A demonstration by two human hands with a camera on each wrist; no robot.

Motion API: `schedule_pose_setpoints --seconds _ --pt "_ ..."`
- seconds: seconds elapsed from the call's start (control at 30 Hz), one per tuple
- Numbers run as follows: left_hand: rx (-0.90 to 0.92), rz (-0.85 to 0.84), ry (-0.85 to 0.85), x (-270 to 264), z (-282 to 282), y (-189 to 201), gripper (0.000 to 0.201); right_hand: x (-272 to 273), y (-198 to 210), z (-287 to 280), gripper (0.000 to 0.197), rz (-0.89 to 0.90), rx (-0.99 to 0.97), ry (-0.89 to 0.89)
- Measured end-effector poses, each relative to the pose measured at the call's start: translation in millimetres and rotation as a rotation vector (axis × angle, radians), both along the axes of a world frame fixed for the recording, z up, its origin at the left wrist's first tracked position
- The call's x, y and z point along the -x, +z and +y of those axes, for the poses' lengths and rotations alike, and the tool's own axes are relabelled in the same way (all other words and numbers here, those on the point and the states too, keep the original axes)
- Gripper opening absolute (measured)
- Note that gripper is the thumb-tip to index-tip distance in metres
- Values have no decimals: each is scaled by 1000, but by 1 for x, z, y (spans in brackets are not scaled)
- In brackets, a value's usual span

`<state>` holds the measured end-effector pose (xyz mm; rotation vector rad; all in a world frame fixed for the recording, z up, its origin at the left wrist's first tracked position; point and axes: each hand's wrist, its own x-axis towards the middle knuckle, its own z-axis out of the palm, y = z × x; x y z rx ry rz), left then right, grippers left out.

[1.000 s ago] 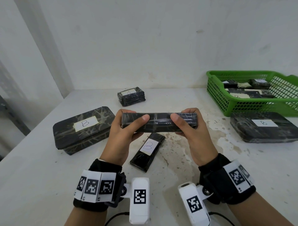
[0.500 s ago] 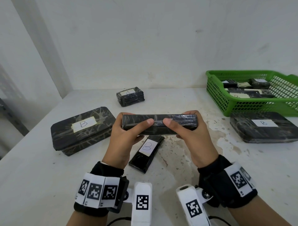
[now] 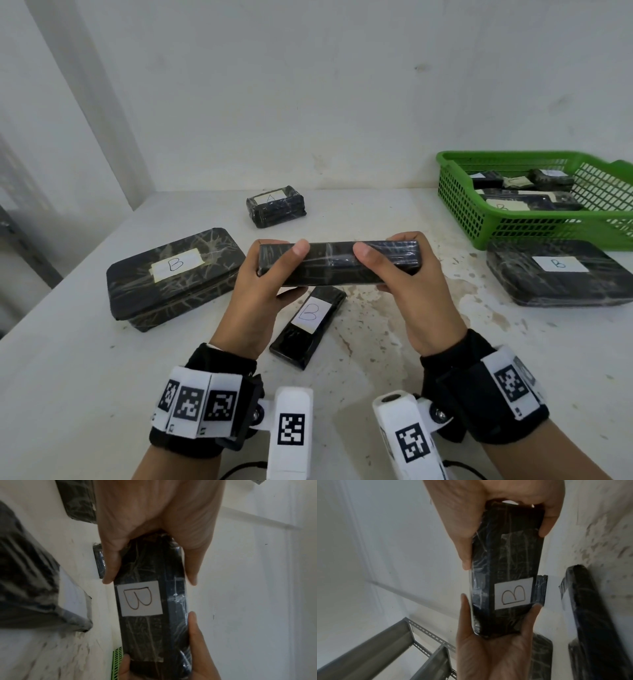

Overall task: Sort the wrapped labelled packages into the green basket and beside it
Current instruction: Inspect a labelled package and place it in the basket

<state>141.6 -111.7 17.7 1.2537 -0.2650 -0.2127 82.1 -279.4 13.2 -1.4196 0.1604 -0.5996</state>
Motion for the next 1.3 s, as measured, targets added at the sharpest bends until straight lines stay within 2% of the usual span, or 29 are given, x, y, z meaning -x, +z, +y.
schedule_pose_setpoints --seconds 0.17,0.43,0.5,0.63,0.7,0.8,0.83,0.87,0.93,1.1,1.17,1.3 --pt "15 10 10 -2 2 0 39 0 -1 2 55 20 21 40" --pt "69 34 -24 -3 2 2 36 -2 -1 -2 47 -19 21 44" --pt "102 65 -19 -4 3 2 41 -2 -1 0 42 -14 17 52" --pt "157 140 -49 -8 8 4 68 2 3 -1 34 -96 60 96" --pt "135 177 -86 -7 10 7 63 4 5 -3 37 -107 99 122" --pt "148 207 -92 -8 11 7 39 1 4 -8 48 -60 124 181" --pt "166 201 -78 -9 11 6 33 0 4 -9 52 -48 79 198" --pt "174 181 -65 -10 12 6 35 -2 5 -11 60 -34 -5 216" --pt "186 142 -35 -13 14 5 54 -4 6 -13 70 14 -172 250" --pt "218 94 -76 -13 18 6 68 -4 8 -15 65 19 -281 307" --pt "192 86 -92 -10 17 7 64 -2 10 -16 65 -6 -298 324" --pt "117 44 -31 -11 14 7 42 -3 11 -20 63 39 -288 371"
